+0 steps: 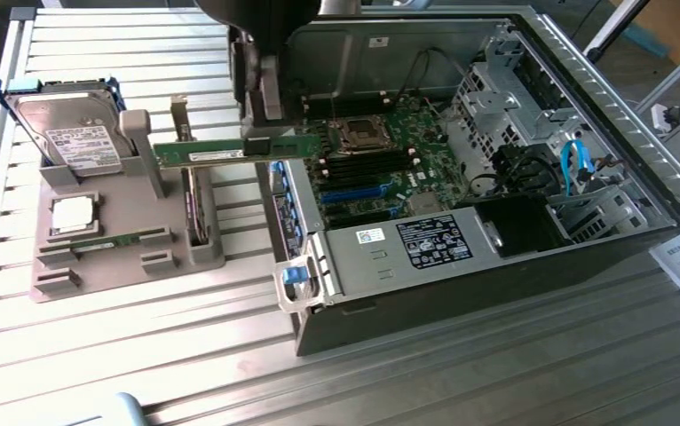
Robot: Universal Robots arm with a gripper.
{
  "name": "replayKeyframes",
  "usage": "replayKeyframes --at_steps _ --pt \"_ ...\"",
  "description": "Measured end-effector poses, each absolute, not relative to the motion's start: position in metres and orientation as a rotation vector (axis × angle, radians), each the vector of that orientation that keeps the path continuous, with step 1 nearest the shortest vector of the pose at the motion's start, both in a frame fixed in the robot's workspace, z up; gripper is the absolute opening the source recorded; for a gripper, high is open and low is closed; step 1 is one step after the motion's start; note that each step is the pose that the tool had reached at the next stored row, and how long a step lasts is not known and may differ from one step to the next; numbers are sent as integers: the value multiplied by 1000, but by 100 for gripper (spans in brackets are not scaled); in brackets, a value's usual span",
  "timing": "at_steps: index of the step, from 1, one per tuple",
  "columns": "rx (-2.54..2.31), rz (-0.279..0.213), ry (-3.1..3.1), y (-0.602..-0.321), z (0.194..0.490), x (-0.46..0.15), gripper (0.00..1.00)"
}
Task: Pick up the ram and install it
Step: 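Pick up the ram and move it above insertion slot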
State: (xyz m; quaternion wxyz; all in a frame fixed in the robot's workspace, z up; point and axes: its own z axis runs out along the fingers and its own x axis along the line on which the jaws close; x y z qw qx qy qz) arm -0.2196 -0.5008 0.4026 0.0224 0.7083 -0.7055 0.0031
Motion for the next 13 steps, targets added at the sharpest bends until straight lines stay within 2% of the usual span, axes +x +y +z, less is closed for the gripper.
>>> replayKeyframes --at_steps 13 --pt "2189 8 -2189 -501 403 -149 14"
